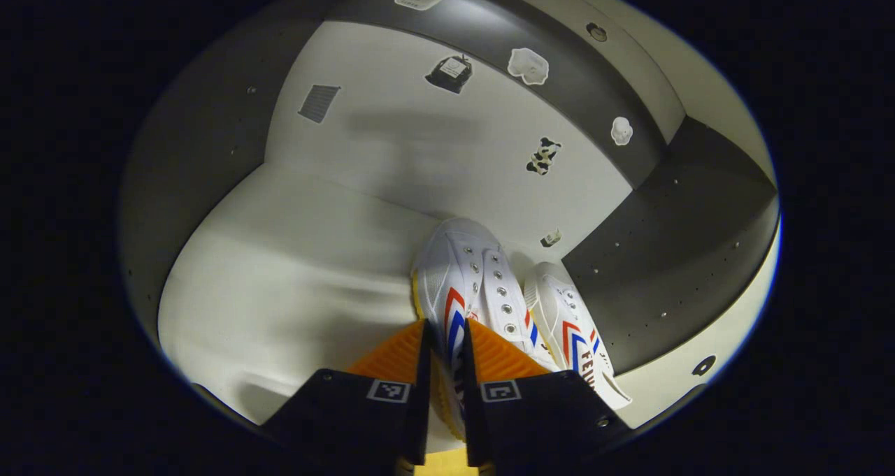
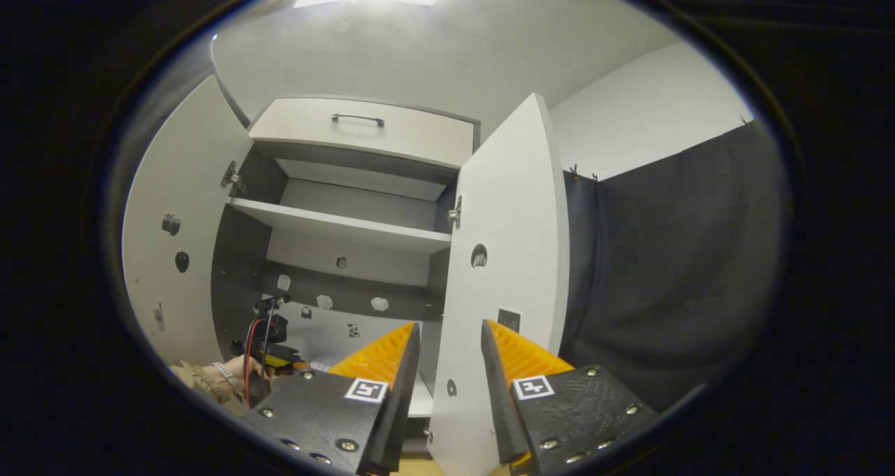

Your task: Grab one shoe with the right hand and put it into the shoe cabinet, grab the other shoe with the left hand and put it into the shoe cabinet; then close the right door with the right hand and the left door with the left hand.

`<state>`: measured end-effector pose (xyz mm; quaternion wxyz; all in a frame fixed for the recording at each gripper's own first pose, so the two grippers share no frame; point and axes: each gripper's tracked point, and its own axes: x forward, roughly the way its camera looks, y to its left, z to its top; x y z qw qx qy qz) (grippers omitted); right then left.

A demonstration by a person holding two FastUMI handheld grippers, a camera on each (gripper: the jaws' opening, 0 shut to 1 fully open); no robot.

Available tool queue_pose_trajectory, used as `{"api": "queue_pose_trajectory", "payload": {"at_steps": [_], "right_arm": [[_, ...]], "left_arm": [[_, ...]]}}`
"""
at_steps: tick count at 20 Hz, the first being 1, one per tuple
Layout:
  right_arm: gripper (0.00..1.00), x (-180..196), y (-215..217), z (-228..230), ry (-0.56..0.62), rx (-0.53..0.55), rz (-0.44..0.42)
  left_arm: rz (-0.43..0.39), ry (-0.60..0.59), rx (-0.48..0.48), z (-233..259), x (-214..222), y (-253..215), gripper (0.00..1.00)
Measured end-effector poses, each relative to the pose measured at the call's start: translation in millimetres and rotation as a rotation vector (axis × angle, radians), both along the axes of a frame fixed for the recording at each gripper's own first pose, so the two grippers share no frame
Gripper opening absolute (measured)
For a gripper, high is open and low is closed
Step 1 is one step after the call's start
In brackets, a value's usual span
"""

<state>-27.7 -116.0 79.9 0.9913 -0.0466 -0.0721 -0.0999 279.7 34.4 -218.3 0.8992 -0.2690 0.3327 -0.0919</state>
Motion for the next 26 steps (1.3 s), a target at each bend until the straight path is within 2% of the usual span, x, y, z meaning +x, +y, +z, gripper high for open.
{"api": "queue_pose_trajectory", "payload": {"at_steps": [1,3,8,14,15,16,21,26], "right_arm": [[0.48,-4,-2,2,-0.004,-0.001,-0.006],[0.51,-10,-8,5,-0.012,0.003,-0.018],[0.51,-28,-28,8,-0.018,0.002,-0.061],[0.51,-42,-48,10,-0.027,0.005,-0.078],[0.48,-44,-51,10,-0.029,0.01,-0.07],[0.51,-45,-53,11,-0.029,0.015,-0.059],[0.51,-50,-73,11,-0.017,0.029,-0.006],[0.51,-48,-98,2,0.012,0.032,0.042]], "left_arm": [[0.008,0.003,0.009,2,-3,3,0.31],[0.006,-0.014,0.048,2,-7,4,0.41],[0.015,-0.095,0.109,27,-32,7,0.41],[-0.022,-0.246,0.169,85,-80,-3,0.4],[-0.02,-0.271,0.176,96,-89,-4,0.4],[-0.015,-0.298,0.188,108,-99,-4,0.4],[0.014,-0.42,0.249,163,-151,-10,0.4],[0.06,-0.474,0.285,195,-203,-20,0.4]]}}
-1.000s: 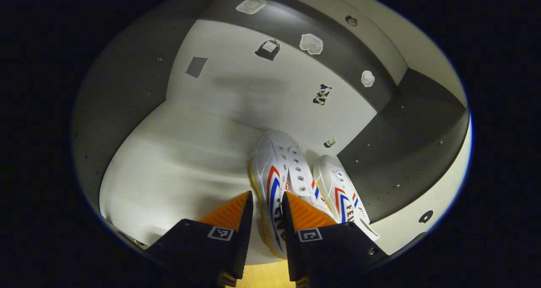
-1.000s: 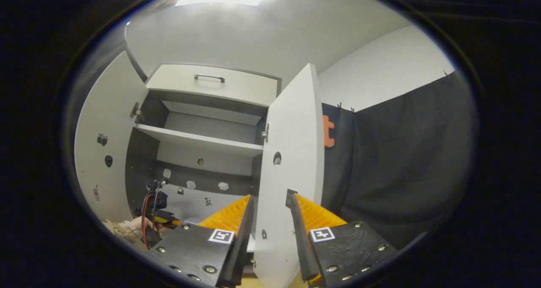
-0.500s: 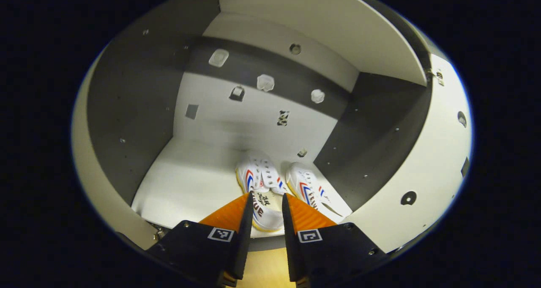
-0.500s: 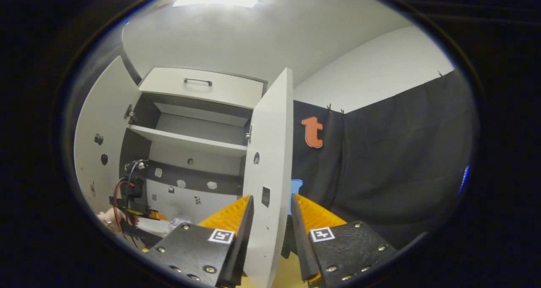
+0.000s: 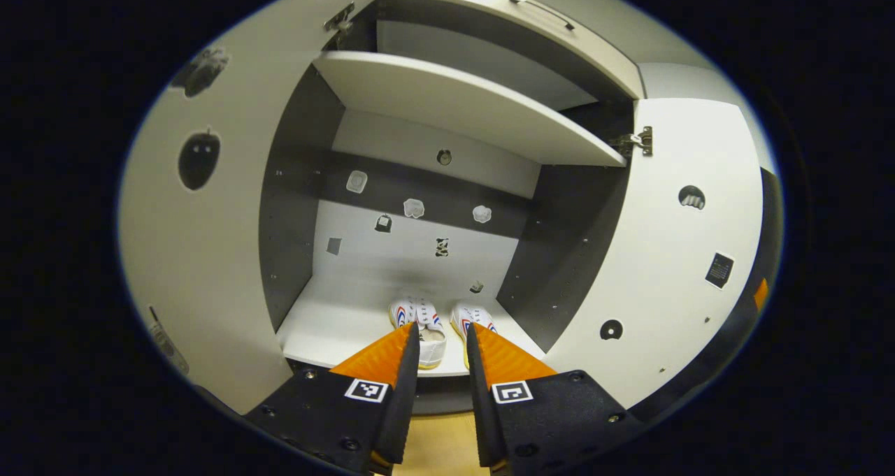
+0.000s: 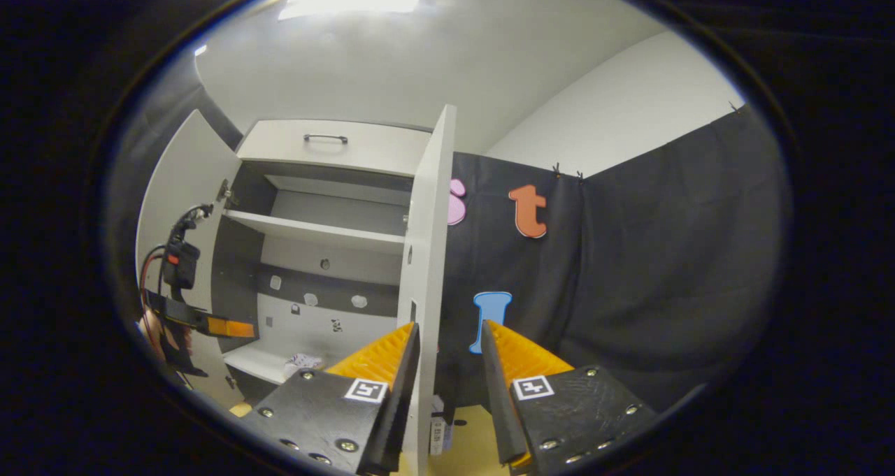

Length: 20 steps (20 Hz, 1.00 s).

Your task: Grab one shoe with the right hand and put it into the shoe cabinet, grab the other shoe with the left hand and put it into the shoe cabinet; then close the right door with the right hand and the left door with the left hand.

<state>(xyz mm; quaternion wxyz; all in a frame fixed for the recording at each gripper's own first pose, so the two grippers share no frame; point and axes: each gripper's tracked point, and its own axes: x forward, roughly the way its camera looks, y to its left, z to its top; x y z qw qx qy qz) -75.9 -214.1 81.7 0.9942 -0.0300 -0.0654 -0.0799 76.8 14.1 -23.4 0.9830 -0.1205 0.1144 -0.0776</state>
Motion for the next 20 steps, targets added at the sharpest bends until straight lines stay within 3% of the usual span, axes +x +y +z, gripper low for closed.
{"api": "queue_pose_trajectory", "payload": {"at_steps": [4,6,7,9,10,11,20], "right_arm": [[0.48,14,-22,-27,0.064,0.019,0.016],[0.56,23,-24,-43,0.102,0.031,0.047],[0.72,27,-26,-50,0.119,0.034,0.055],[0.8,34,-30,-57,0.136,0.036,0.066],[0.8,36,-30,-60,0.141,0.037,0.07],[0.8,38,-31,-63,0.146,0.036,0.078],[0.77,42,6,-63,0.15,0.057,0.24]], "left_arm": [[0.053,-0.041,0.003,21,-39,1,0.4],[0.087,-0.045,0.024,24,-55,6,0.58],[0.105,-0.046,0.041,24,-63,10,0.67],[0.137,-0.057,0.063,27,-75,13,0.84],[0.148,-0.067,0.075,30,-80,15,0.82],[0.161,-0.074,0.087,31,-86,17,0.9],[0.226,-0.089,0.096,38,-98,22,0.9]]}}
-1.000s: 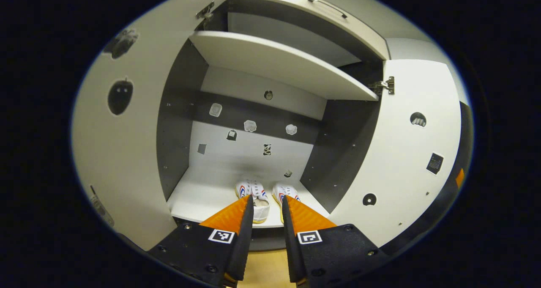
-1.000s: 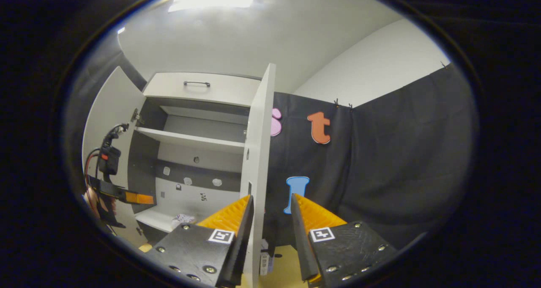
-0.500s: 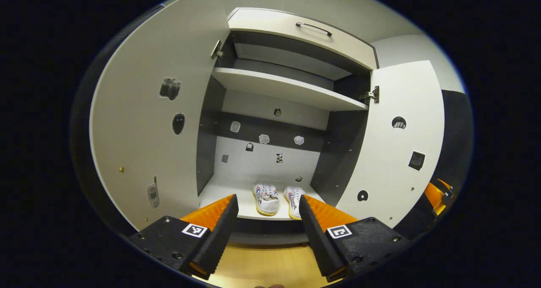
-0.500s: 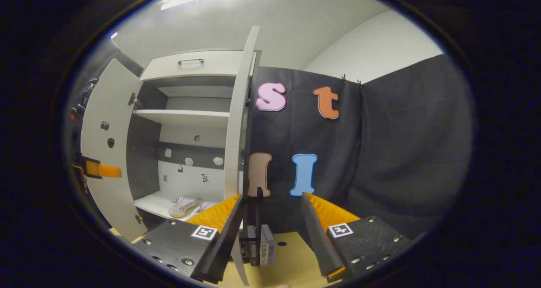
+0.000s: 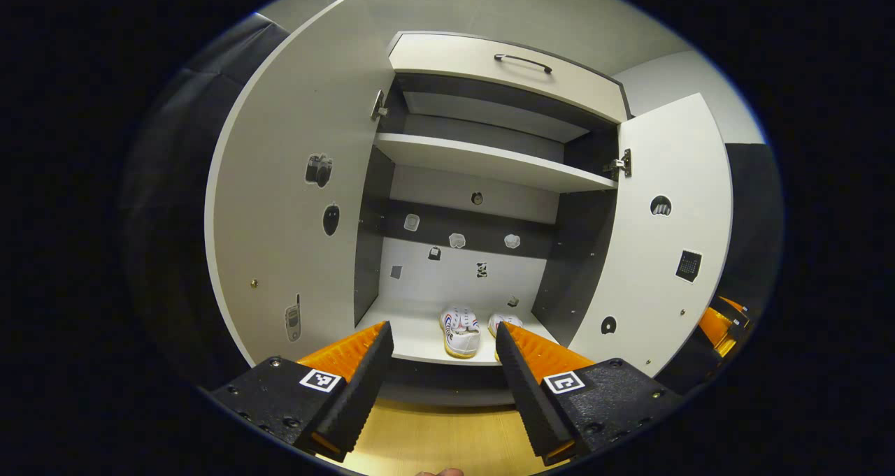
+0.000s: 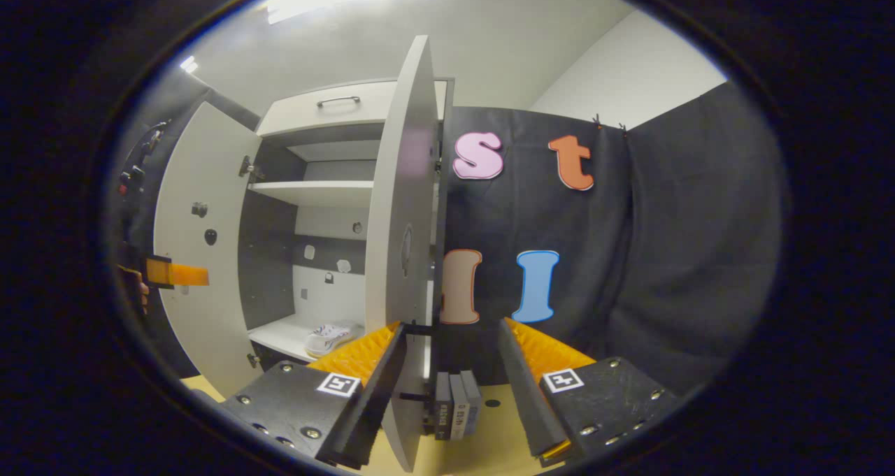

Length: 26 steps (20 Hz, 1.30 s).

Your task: Grab one shoe with the right hand and put it into the shoe cabinet, grab the other shoe with the left hand and put it into the shoe cabinet; then close the right door with the right hand and the left door with the left hand.

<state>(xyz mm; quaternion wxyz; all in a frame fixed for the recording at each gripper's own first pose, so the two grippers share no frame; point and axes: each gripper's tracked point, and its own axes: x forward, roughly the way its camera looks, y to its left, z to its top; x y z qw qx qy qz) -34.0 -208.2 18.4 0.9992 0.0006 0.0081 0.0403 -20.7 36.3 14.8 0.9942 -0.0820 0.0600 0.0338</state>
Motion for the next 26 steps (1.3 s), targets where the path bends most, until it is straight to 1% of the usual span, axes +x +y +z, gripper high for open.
{"api": "queue_pose_trajectory", "payload": {"at_steps": [5,6,7,8,9,12,17,26], "right_arm": [[0.77,8,51,-1,0.005,0.027,0.127],[0.8,9,63,-1,0.011,0.04,0.154],[0.8,14,73,-4,0.018,0.049,0.178],[0.77,16,83,-4,0.021,0.052,0.205],[0.8,18,93,-3,0.02,0.051,0.237],[0.8,17,126,-3,0.021,0.049,0.32],[0.8,17,140,2,0.001,0.038,0.356],[0.8,14,135,10,-0.02,0.065,0.342]], "left_arm": [[0.006,-0.002,0.001,0,4,-1,0.9],[0.008,-0.001,0.0,-1,5,-1,0.9],[0.011,0.001,0.001,-2,6,1,0.9],[0.017,0.003,0.003,-2,5,3,0.9],[0.023,0.004,0.003,-3,6,5,0.9],[0.041,0.017,0.003,-8,6,11,0.9],[0.073,0.023,0.004,-9,1,23,0.9],[0.095,0.019,0.008,-7,0,33,0.9]]}}
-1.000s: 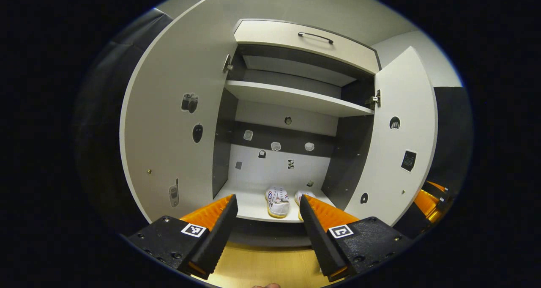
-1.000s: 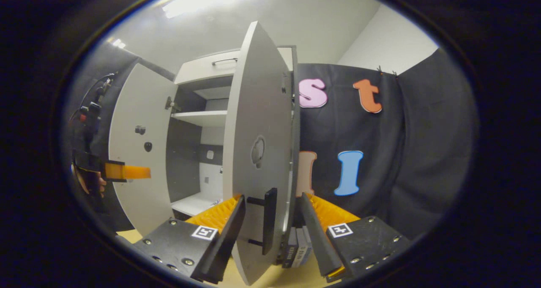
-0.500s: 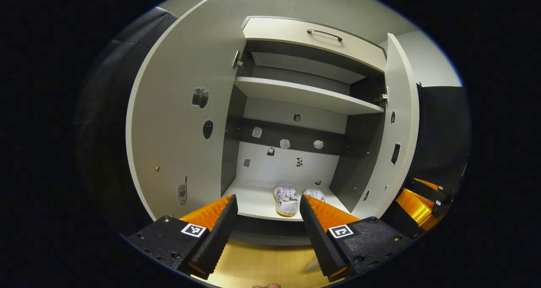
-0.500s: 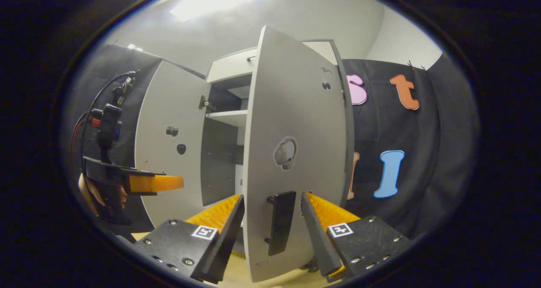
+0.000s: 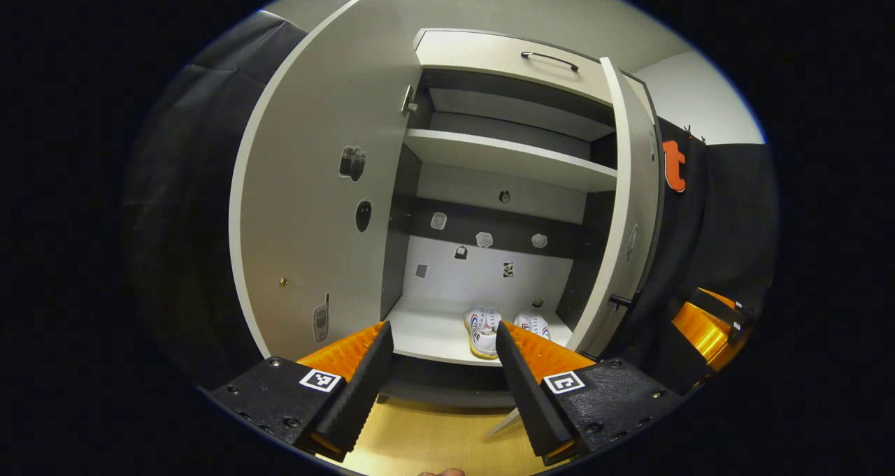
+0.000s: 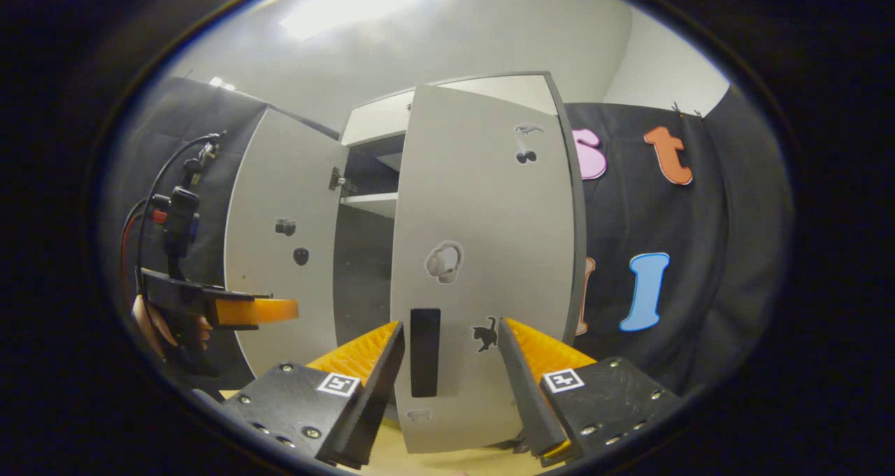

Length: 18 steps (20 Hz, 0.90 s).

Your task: Grab one shoe with the right hand and put it into the shoe cabinet, grab the other shoe with the left hand and put it into the shoe cabinet; then close the right door with the right hand and the left door with the left hand.

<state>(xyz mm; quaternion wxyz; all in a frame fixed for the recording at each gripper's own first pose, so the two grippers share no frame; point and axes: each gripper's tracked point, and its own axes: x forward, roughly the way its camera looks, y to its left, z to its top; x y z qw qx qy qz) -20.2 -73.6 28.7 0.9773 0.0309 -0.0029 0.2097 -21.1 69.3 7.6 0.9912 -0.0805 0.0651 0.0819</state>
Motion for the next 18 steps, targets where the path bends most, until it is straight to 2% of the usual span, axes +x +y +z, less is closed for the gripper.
{"api": "queue_pose_trajectory", "payload": {"at_steps": [14,15,16,18], "right_arm": [[0.8,-5.1,0.3,2.7,0.0,0.003,-0.013],[0.77,-4.4,0.3,2.2,0.001,0.004,-0.013],[0.8,-4.3,0.0,2.0,0.001,0.005,-0.012],[0.8,-3.5,0.5,0.2,0.004,0.007,-0.012]], "left_arm": [[0.012,0.007,0.014,0.5,-5.6,3.2,0.9],[0.013,0.006,0.016,0.9,-5.2,3.6,0.9],[0.015,0.007,0.018,1.5,-4.5,4.1,0.9],[0.017,0.007,0.023,2.0,-5.1,4.3,0.9]]}}
